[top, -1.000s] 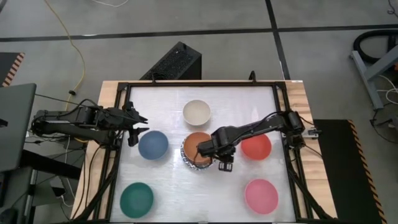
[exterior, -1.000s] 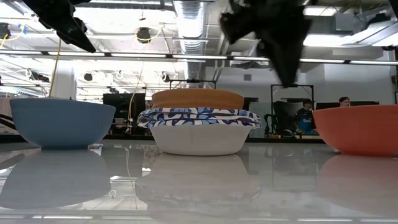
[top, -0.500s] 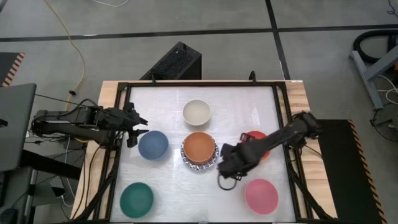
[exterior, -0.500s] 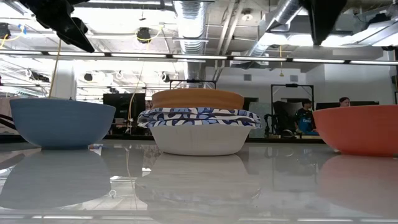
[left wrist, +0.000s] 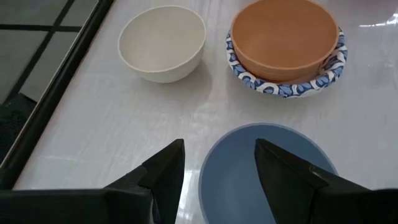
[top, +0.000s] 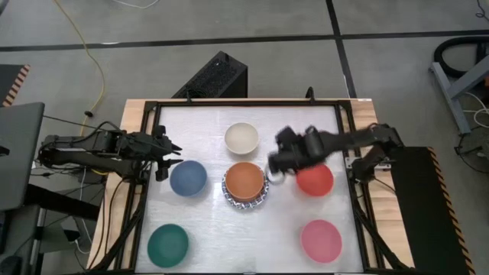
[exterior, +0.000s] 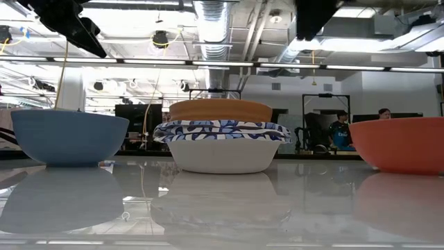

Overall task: Nest bowls inside each other by size order
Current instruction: Stack the white bowl into the orange bowl

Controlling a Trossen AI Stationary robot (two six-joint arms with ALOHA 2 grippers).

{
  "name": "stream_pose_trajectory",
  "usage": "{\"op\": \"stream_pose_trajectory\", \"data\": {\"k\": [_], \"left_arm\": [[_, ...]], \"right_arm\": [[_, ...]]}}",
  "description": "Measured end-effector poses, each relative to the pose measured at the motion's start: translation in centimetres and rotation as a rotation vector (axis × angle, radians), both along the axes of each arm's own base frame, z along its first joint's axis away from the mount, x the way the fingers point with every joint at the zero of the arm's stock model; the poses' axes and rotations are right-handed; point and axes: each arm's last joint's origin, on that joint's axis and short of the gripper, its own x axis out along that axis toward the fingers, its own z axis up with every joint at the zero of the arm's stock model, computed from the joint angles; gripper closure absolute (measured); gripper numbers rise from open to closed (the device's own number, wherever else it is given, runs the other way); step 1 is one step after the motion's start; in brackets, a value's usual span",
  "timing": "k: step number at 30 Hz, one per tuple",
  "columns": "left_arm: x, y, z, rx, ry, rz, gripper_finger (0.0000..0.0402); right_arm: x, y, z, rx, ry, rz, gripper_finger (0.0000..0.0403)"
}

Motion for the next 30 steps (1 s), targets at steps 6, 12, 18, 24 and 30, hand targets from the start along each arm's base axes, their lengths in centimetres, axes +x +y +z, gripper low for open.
{"op": "stream_pose_trajectory", "data": {"k": [6,12,18,24,30], "left_arm": [[0.0,0.0,0.0,0.001,-0.001,0.001,0.0216],[0.0,0.0,0.0,-0.001,0.005,0.000,0.0216],[0.2,-0.1,-1.6,-0.017,0.052,-0.006,0.0216],[0.4,-0.1,-2.2,-0.036,0.070,-0.004,0.0216],[0.5,-0.1,-2.1,-0.036,0.057,-0.003,0.0216]], "right_arm": [[3.4,-5.9,-1.9,0.014,-0.030,-0.104,0.0269],[6.4,-10.1,-4.6,0.112,-0.021,-0.047,0.0269],[8.5,-13.5,-7.7,0.231,-0.024,0.010,0.0269],[9.1,-15.6,-10.3,0.289,0.028,-0.014,0.0269],[9.2,-16.1,-10.3,0.288,0.007,-0.006,0.0269]]}}
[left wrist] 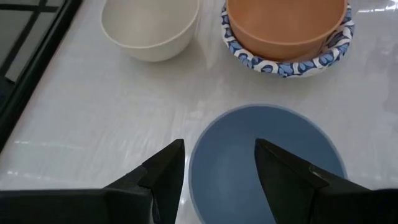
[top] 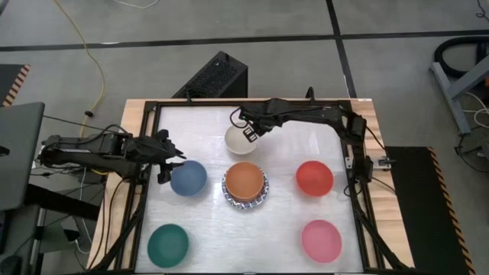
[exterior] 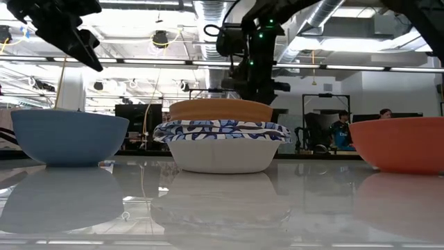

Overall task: Nest bowls inside each other by size order
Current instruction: Stack the white bowl into the orange bowl

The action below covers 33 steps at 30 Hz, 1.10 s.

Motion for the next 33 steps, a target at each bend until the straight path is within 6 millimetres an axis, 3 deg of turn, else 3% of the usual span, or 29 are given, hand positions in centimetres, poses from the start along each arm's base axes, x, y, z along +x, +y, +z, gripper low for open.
{"op": "stream_pose_trajectory", "data": {"k": [6,18,25,33], "left_arm": [[0.1,0.0,0.2,0.003,-0.020,-0.003,0.0216],[-0.3,-0.4,3.1,0.009,-0.345,-0.201,0.0216],[-2.2,-0.5,4.7,0.046,-0.566,-0.254,0.0216],[-4.2,-0.3,3.3,0.090,-0.771,-0.235,0.0216]], "right_arm": [[0.1,0.1,0.3,0.035,-0.028,0.051,0.0268],[0.5,-0.6,0.0,0.046,-0.063,0.099,0.0268],[0.0,-1.0,-2.2,0.070,-0.070,0.105,0.0268],[-0.3,-0.8,-4.2,0.094,-0.070,0.118,0.0268]]}}
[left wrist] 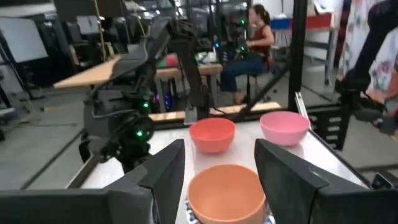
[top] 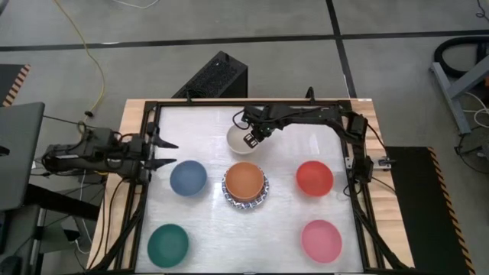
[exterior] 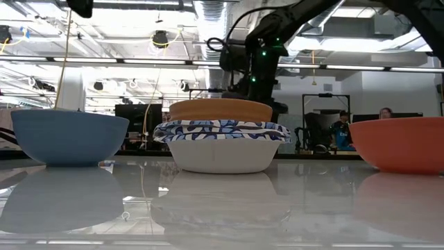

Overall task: Nest bowls inside each other by size order
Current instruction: Stack the white bowl into the orange bowl

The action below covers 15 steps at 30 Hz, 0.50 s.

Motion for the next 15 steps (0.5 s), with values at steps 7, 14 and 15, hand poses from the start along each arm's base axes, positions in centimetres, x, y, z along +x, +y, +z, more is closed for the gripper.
{"op": "stream_pose_trajectory", "data": {"k": [7,14,15], "left_arm": [[-0.3,0.0,-2.3,-0.010,-0.077,0.005,0.0216],[0.5,0.2,-4.8,-0.041,-0.124,0.070,0.0216],[0.5,0.3,-5.1,-0.044,-0.123,0.090,0.0216]], "right_arm": [[-0.2,-0.3,-0.4,0.045,-0.008,0.006,0.0275],[-0.3,-0.5,-0.4,0.044,-0.010,0.000,0.0334],[-0.3,-0.6,-0.4,0.041,-0.010,0.006,0.0348]]}}
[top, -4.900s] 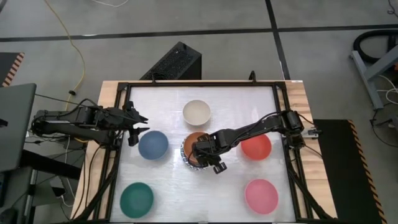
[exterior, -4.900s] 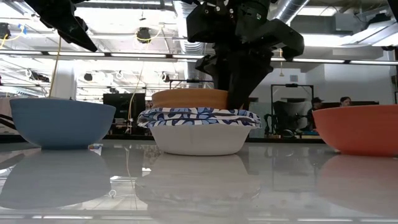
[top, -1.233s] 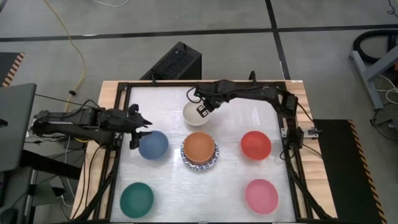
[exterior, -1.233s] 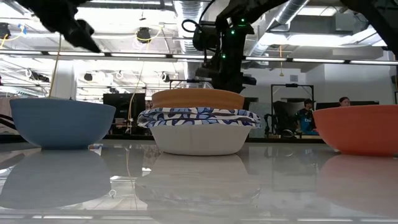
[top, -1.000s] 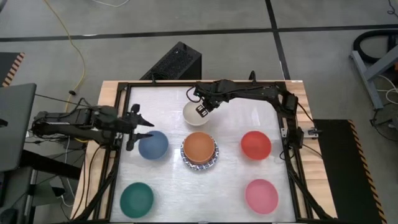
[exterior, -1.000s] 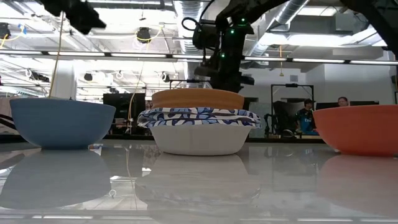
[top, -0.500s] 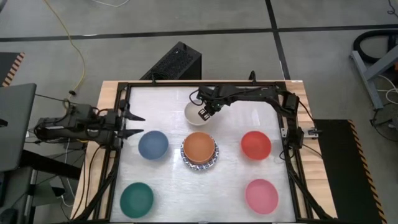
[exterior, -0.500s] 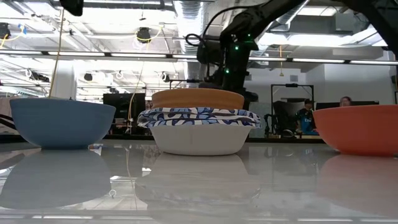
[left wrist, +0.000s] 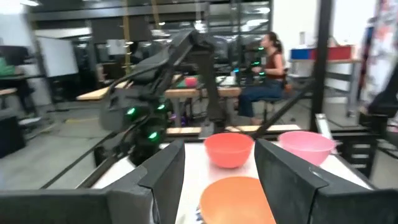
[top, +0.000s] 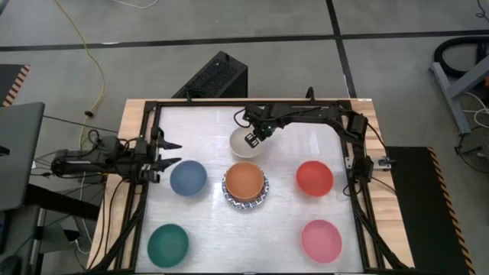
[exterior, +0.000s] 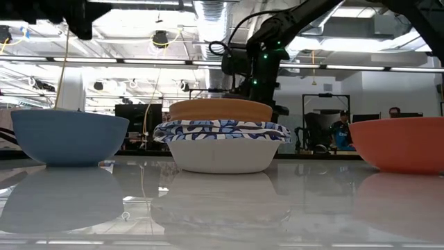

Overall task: Nest bowls inside each other by size order
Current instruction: Stack the white bowl into the orange bowl

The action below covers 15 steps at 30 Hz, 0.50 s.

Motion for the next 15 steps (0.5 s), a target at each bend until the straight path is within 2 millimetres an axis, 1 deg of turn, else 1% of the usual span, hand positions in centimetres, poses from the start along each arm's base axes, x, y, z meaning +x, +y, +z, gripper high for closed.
{"op": "stream_pose_trajectory", "data": {"k": [2,4,8,15], "left_arm": [[0.07,0.11,-0.46,-0.010,0.012,0.037,0.0216],[0.06,0.20,-0.53,-0.031,0.016,0.065,0.0216],[0.03,0.22,-0.45,-0.039,0.007,0.071,0.0216],[0.04,0.22,-0.48,-0.012,0.014,0.077,0.0216]], "right_arm": [[0.03,-0.01,0.01,-0.005,-0.001,0.014,0.0376],[0.10,0.05,0.10,-0.008,-0.007,0.019,0.0390],[0.08,0.06,0.11,-0.007,-0.005,0.019,0.0386],[0.16,0.10,0.13,0.016,-0.021,0.031,0.0394]]}}
